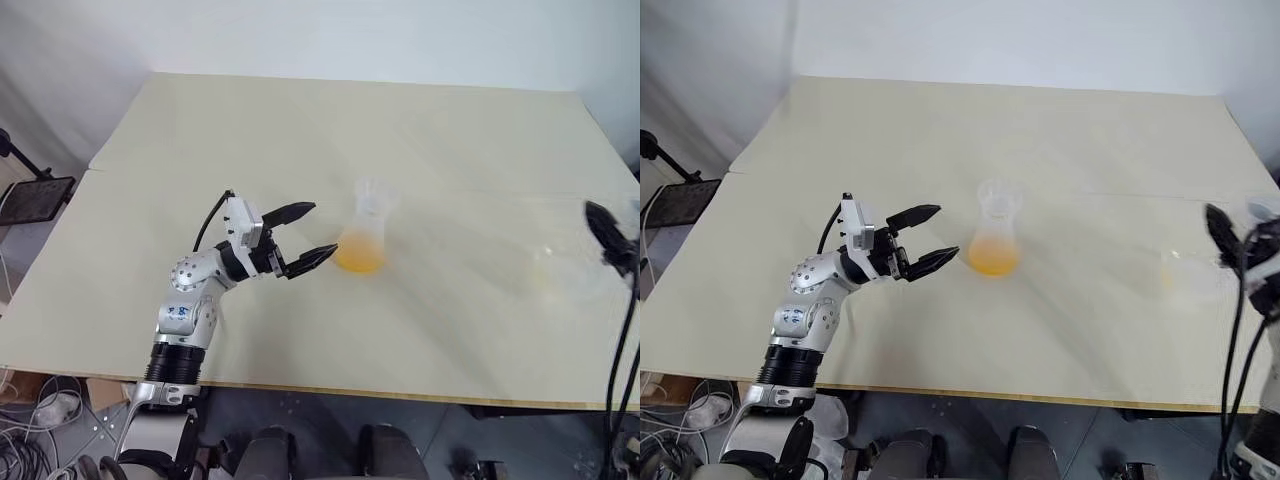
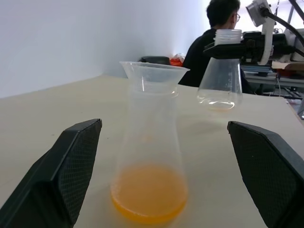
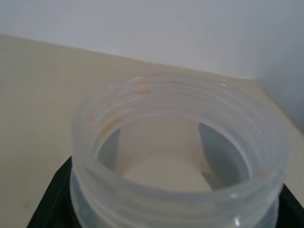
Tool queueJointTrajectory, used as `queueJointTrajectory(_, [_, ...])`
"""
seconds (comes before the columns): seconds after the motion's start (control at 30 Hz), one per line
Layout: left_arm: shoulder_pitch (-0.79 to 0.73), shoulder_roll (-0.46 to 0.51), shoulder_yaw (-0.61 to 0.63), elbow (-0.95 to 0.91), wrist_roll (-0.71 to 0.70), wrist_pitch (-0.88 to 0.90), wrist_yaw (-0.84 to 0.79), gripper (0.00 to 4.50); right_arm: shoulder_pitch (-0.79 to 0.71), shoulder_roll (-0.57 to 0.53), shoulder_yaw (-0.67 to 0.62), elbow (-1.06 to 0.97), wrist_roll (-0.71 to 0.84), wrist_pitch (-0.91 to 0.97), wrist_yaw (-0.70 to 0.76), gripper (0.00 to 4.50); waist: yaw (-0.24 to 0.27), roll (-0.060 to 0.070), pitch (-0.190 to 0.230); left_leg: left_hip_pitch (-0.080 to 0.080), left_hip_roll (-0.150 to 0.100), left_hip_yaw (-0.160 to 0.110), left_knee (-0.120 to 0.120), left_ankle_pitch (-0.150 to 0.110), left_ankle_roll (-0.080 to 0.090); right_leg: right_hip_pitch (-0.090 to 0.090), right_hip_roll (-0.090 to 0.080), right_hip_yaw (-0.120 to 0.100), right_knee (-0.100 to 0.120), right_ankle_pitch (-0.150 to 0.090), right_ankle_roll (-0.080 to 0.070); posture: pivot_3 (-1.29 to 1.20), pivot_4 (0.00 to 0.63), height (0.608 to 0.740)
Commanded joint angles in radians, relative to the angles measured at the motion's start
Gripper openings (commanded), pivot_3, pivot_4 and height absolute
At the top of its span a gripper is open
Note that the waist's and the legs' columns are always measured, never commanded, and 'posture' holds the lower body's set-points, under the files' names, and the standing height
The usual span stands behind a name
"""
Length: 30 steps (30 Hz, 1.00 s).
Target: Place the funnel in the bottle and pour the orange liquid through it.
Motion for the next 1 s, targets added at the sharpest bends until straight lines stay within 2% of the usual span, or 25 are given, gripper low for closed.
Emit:
queueJointTrajectory(0.03, [-0.005, 0.005, 0.007, -0.030, -0.016, -0.002, -0.008, 4.50, 0.017, 0.028, -0.071, 0.009, 0.034, -0.070, -0.057, 2.52, -0.002, 0.000, 0.000, 0.001, 0.000, 0.001, 0.000, 0.000, 0.000, 0.000, 0.000, 0.000, 0.000, 0.000, 0.000, 0.00, 0.150, 0.740])
queueJointTrajectory(0.2, [-0.012, 0.004, 0.006, -0.025, -0.015, -0.002, -0.012, 4.50, 0.073, 0.074, -0.073, -0.004, 0.066, -0.108, -0.069, 2.52, 0.000, 0.000, 0.000, 0.001, 0.000, 0.001, -0.001, 0.000, 0.000, 0.000, 0.000, 0.001, 0.000, 0.000, 0.000, 0.00, 0.150, 0.740])
queueJointTrajectory(0.4, [-0.017, 0.009, 0.010, -0.022, -0.015, 0.000, -0.016, 4.50, 0.122, 0.086, -0.082, -0.054, 0.125, -0.113, -0.077, 4.47, 0.001, 0.000, 0.000, 0.001, 0.000, 0.002, 0.000, 0.000, 0.000, 0.000, 0.000, 0.002, 0.000, 0.000, 0.000, 0.00, 0.150, 0.740])
queueJointTrajectory(0.7, [-0.019, 0.018, 0.013, -0.020, -0.016, 0.004, -0.020, 4.50, 0.138, 0.002, -0.165, -0.141, 0.263, -0.118, -0.039, 4.47, 0.003, 0.000, 0.000, 0.001, 0.000, 0.002, -0.001, 0.000, 0.000, 0.000, 0.000, 0.002, -0.001, 0.000, 0.000, 0.00, 0.150, 0.740])
queueJointTrajectory(0.8, [-0.023, 0.023, 0.015, -0.014, -0.015, 0.006, -0.025, 4.50, 0.099, -0.034, -0.203, -0.146, 0.309, -0.142, -0.033, 4.47, 0.003, 0.000, 0.000, 0.001, 0.000, 0.002, -0.001, 0.000, 0.000, 0.000, 0.000, 0.002, -0.002, 0.000, 0.000, 0.00, 0.150, 0.740])
queueJointTrajectory(0.9, [-0.026, 0.027, 0.016, -0.010, -0.014, 0.007, -0.028, 4.50, 0.065, -0.089, -0.177, -0.153, 0.329, -0.145, 0.005, 4.47, 0.003, 0.000, 0.000, 0.001, 0.000, 0.002, -0.001, 0.000, 0.000, 0.000, 0.000, 0.002, -0.002, 0.000, 0.000, 0.00, 0.150, 0.740])
queueJointTrajectory(1.0, [-0.029, 0.049, 0.018, -0.003, -0.009, 0.008, -0.040, 4.50, 0.044, -0.155, -0.091, -0.204, 0.361, -0.124, 0.103, 4.47, 0.000, 0.000, 0.000, 0.001, 0.001, 0.002, -0.001, 0.000, 0.000, 0.000, 0.000, 0.002, -0.002, 0.000, 0.000, 0.00, 0.150, 0.740])
